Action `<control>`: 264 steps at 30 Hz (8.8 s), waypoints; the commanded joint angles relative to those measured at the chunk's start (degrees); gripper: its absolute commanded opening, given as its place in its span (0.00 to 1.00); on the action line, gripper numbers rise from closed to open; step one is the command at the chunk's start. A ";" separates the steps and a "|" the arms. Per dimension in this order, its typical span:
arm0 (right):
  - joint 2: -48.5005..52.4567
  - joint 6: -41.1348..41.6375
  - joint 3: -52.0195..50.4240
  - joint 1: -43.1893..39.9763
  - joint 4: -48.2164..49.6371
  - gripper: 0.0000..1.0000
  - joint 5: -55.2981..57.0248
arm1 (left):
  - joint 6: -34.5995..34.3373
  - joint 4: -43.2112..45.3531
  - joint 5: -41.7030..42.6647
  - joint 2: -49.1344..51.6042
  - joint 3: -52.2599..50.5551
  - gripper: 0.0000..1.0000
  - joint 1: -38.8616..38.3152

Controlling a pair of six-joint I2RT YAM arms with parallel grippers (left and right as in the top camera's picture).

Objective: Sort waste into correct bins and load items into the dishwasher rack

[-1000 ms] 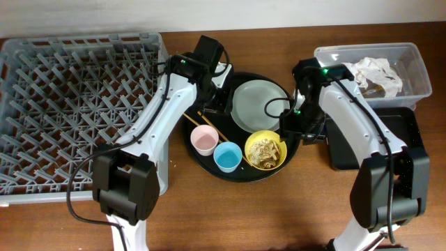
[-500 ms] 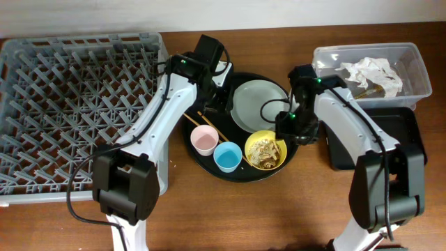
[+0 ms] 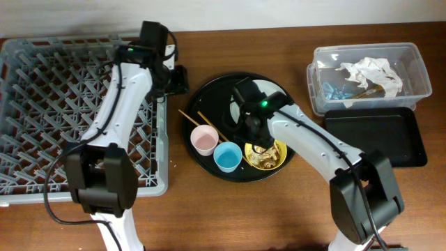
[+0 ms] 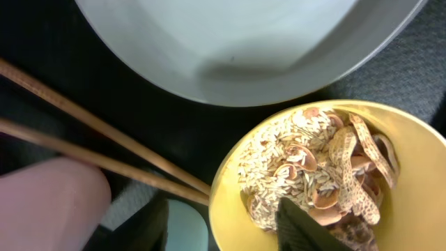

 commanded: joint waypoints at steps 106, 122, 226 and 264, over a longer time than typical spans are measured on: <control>-6.93 -76.22 -17.35 -85.64 5.27 0.04 -88.41 | -1.14 0.09 -3.43 0.04 1.33 0.99 3.32; -2.73 -53.81 -17.33 -86.33 5.60 0.04 -90.66 | -1.14 0.09 -3.43 0.04 1.33 0.99 3.32; -7.80 -24.44 12.90 -8.04 2.01 0.62 -2.73 | -1.14 0.09 -3.43 0.04 1.33 0.99 3.32; 12.66 -28.92 32.30 -0.57 -32.79 0.75 -9.11 | -1.14 0.09 -3.43 0.04 1.33 0.99 3.32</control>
